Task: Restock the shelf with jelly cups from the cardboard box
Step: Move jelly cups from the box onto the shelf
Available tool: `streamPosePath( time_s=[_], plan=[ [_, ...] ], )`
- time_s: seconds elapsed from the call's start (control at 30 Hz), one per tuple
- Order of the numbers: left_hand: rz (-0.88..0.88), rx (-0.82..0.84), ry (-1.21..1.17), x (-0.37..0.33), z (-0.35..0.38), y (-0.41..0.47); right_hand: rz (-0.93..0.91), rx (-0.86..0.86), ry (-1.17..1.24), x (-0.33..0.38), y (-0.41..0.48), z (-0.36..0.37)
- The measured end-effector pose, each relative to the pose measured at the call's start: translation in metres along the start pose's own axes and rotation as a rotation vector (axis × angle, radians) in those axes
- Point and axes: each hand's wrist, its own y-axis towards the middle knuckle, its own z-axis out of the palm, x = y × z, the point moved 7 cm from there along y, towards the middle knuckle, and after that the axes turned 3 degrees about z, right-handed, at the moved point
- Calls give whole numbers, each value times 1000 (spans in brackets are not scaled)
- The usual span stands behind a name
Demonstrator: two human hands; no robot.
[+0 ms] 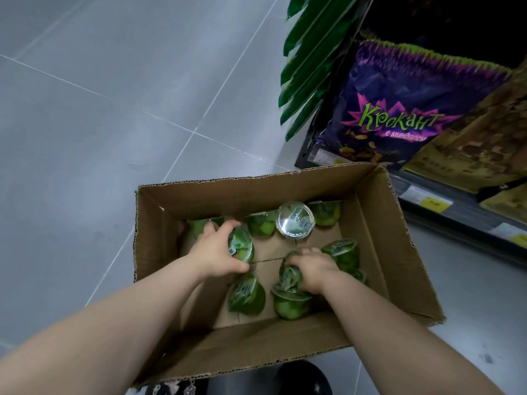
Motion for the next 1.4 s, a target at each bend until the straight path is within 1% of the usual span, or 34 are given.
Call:
streamPosePath(
  time_s=[0.07, 0.17, 0.23, 0.3, 0.43, 0.6, 0.67, 0.73, 0.87, 0.97, 1.07, 1.23, 1.4],
  plan=[
    [3, -8, 10, -1, -1, 0, 7, -56, 23, 0, 0, -3],
    [-14, -27, 8, -6, -6, -2, 57, -166, 165, -8, -9, -13],
    [-22, -53, 2, -21, -16, -10, 97, -249, 302, -16, -29, -25],
    [-10, -88, 30, -45, -34, -26, 139, -324, 491, -22, -62, -39],
    [46, -116, 52, -110, -95, -90, 232, -420, 842, -30, -164, -73],
    [219, -65, 126, -214, -194, -195, 326, -520, 1098, -33, -310, -143],
    [273, -74, 156, -260, -237, -241, 341, -565, 1186, -36, -372, -179],
    [326, -46, 191, -304, -276, -286, 343, -608, 1248, -40, -436, -215],
    [472, 21, 302, -398, -342, -366, 346, -687, 1246, -55, -560, -283],
    [570, -34, 345, -470, -383, -416, 338, -789, 1231, -74, -642, -324],
    [677, -133, 355, -538, -410, -461, 294, -921, 1202, -97, -719, -359],
    [829, -249, 267, -634, -439, -529, 224, -1141, 1169, -135, -829, -402],
    [843, -435, -5, -699, -475, -578, 134, -1344, 1100, -163, -915, -444]
  ],
)
